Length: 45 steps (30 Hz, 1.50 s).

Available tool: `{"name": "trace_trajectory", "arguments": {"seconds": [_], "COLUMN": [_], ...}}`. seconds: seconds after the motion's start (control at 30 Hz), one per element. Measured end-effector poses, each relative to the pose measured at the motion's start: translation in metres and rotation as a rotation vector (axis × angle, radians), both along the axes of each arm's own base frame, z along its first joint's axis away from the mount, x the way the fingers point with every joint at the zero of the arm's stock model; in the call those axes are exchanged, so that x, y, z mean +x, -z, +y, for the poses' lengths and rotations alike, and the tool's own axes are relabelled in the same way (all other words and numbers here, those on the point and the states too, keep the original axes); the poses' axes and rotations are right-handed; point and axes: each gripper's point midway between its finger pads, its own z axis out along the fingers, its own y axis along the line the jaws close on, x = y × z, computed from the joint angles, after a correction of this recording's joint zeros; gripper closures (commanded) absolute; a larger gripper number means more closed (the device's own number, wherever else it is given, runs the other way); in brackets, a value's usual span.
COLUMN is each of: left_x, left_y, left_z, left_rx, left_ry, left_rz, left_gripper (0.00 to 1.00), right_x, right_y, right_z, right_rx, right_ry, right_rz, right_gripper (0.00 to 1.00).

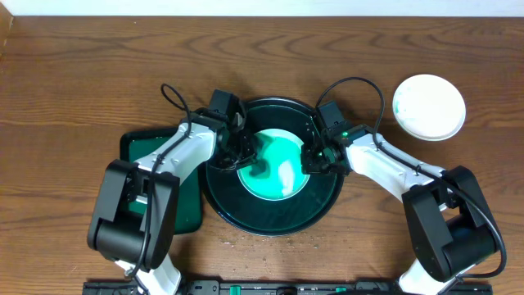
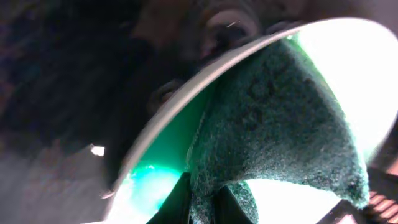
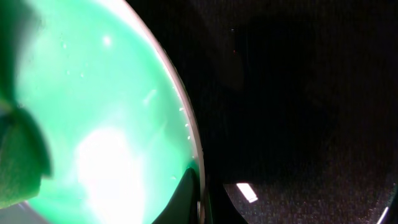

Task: Clean dirty plates on tray and stack at the side
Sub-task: 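Scrub the light-green plate with the sponge while the right gripper holds it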

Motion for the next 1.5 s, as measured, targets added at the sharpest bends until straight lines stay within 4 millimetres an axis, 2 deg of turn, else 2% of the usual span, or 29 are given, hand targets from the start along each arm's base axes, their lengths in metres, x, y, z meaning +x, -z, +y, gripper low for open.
{"name": "trace_trajectory", "arguments": {"seconds": [0.13,0.33,0.7,1.0,1.17,1.27,1.33,1.5], "left_x": [-0.007,-0.009,-0.021,-0.021,-0.015,-0.008,-0.004,-0.003], "left_y": [0.000,-0.002,-0.006,-0.011,-0.016,-0.024,-0.033,-0.062], "left_z": [0.007,-0.001,-0.067,-0.085,-0.083,-0.075,-0.063,-0.017], "left_rx": [0.041,0.011,-0.138,-0.222,-0.246,-0.236,-0.198,-0.053], "left_ry": [-0.001,0.067,0.250,0.257,0.239,0.215,0.185,0.094], "left_rz": [0.027,0.007,-0.083,-0.090,-0.094,-0.116,-0.134,-0.176], "left_gripper": [0.93,0.93,0.93,0.93,0.93,0.93,0.93,0.93], "right_x": [0.000,0.000,0.000,-0.001,-0.001,-0.001,-0.001,-0.001], "right_y": [0.000,0.000,0.000,0.000,0.000,0.000,0.000,0.000], "right_z": [0.000,0.000,0.000,0.000,0.000,0.000,0.000,0.000], "right_rx": [0.000,0.000,-0.001,-0.002,-0.002,-0.002,-0.002,-0.002], "right_ry": [0.000,0.000,0.000,0.000,0.000,0.000,0.000,0.001], "right_rz": [0.000,0.000,0.002,0.004,0.004,0.004,0.005,0.005], "right_gripper": [0.99,0.99,0.99,0.99,0.99,0.99,0.99,0.99]}}
